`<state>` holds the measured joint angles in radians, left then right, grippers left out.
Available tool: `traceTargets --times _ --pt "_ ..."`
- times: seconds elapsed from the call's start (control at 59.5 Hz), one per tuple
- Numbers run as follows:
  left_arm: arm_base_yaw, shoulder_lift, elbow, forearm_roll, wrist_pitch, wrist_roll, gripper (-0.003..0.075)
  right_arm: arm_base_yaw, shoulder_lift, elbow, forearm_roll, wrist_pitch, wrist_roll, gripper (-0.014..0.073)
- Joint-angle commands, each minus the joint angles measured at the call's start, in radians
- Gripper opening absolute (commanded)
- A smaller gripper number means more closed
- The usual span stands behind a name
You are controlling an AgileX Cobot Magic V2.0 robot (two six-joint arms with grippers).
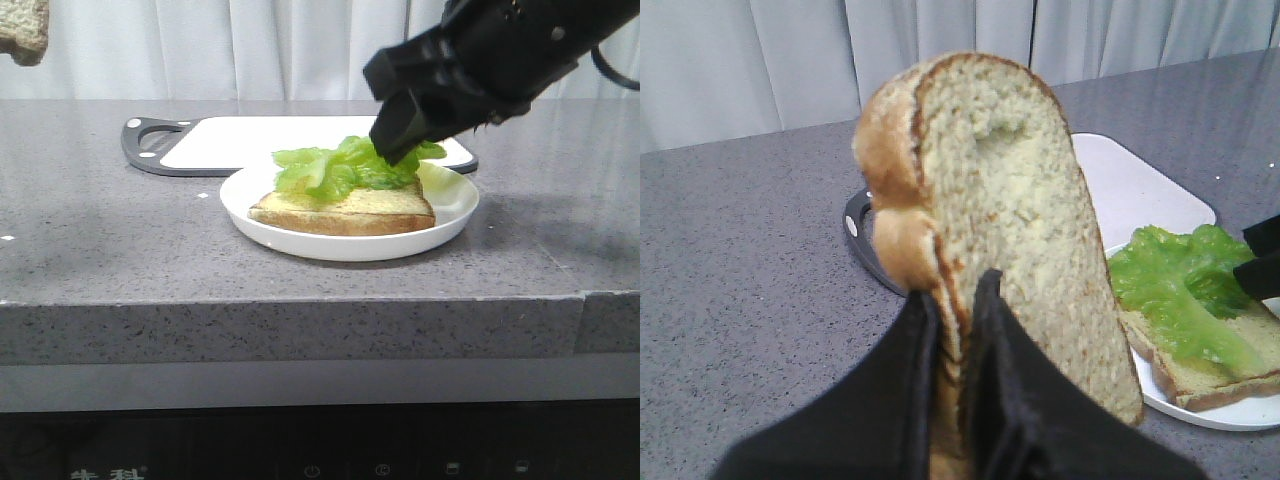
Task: Left arm grabs bread, right arm adds lettuce
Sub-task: 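Carry the lettuce with the right gripper onto the bottom bread slice, then release the lettuce and withdraw the right gripper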
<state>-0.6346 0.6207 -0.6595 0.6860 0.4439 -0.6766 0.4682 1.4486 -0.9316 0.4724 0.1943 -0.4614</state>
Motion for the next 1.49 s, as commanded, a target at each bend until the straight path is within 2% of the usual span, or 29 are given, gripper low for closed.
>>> traceTargets --times 0.0,0.084,0.319,0.453,0.655,0.739,1.008,1.31,1.478 --pt "-0.003 -0.003 -0.031 0.023 -0.067 -0.009 -0.0021 0.004 -0.071 -0.029 0.014 -0.064 -0.009 0.0454" --pt "-0.003 -0.003 -0.031 0.023 -0.067 -0.009 -0.0021 0.004 -0.109 -0.029 0.014 -0.056 -0.009 0.0477" --pt "-0.003 -0.003 -0.031 0.023 -0.067 -0.009 -0.0021 0.004 -0.206 -0.029 0.014 -0.026 -0.009 0.0452" --pt "-0.003 -0.003 -0.031 0.023 -0.067 -0.009 -0.0020 0.004 -0.240 -0.029 0.014 0.001 -0.009 0.0309" --pt "-0.003 -0.003 -0.031 0.023 -0.067 -0.009 -0.0020 0.001 -0.259 -0.029 0.008 0.026 -0.009 0.0001" --pt "-0.003 -0.003 -0.031 0.023 -0.067 -0.009 -0.0021 0.001 -0.270 -0.029 -0.005 0.032 -0.009 -0.0063" --pt "-0.003 -0.003 -0.031 0.019 -0.067 -0.009 -0.0020 -0.057 -0.384 0.016 -0.019 -0.008 -0.009 -0.0070" --pt "-0.003 0.021 -0.031 -0.078 -0.079 -0.009 -0.0020 -0.129 -0.711 0.275 -0.019 -0.098 -0.009 -0.0070" --pt "-0.003 0.134 -0.053 -0.199 -0.211 -0.009 -0.0020 -0.129 -0.907 0.386 -0.019 -0.083 -0.009 -0.0070"
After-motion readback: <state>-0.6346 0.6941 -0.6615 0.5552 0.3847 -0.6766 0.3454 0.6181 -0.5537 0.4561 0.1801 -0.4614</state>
